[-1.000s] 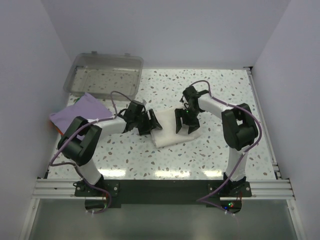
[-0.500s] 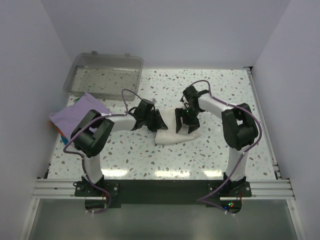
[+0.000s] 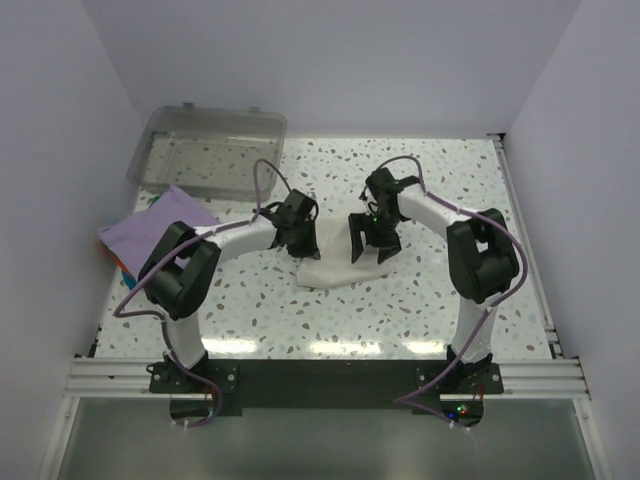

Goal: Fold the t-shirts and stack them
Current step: Neatly place the folded tshirt to the corner

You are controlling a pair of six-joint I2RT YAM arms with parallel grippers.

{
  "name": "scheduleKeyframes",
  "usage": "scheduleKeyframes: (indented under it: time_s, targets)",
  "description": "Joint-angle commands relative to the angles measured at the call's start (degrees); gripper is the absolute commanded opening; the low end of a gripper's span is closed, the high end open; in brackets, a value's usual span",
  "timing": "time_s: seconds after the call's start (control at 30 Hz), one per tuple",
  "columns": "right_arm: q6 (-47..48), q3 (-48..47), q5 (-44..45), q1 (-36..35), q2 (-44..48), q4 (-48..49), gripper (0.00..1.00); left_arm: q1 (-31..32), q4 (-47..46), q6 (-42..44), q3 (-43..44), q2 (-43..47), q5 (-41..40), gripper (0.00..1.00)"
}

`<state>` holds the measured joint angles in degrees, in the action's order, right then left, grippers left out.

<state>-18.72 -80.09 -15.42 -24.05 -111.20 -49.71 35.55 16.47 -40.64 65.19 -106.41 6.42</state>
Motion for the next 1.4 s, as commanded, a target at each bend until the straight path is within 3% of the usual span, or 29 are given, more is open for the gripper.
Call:
scheduleKeyframes:
  time_s: [0.0, 0.43, 0.87, 1.37]
  targets:
    - [2.5, -2.8, 5.1, 0.3, 4.7, -4.0, 0.77, -1.2, 15.7, 9.4, 4.4, 5.2, -11.9, 0.00]
    - [2.5, -0.7, 3.5, 0.4, 6.4, -4.1, 0.77, -8.0, 35.8, 20.6, 10.9, 14.5, -19.2, 0.00]
    - [3.4, 1.0, 2.5, 0.4, 7.0, -3.8, 0.77, -19.3, 42.4, 29.1, 21.7, 17.6, -19.2, 0.00]
    - [4.0, 2.8, 2.1, 0.4, 7.5, -3.6, 0.77, -27.2, 51.4, 32.5, 38.4, 16.3, -19.2, 0.00]
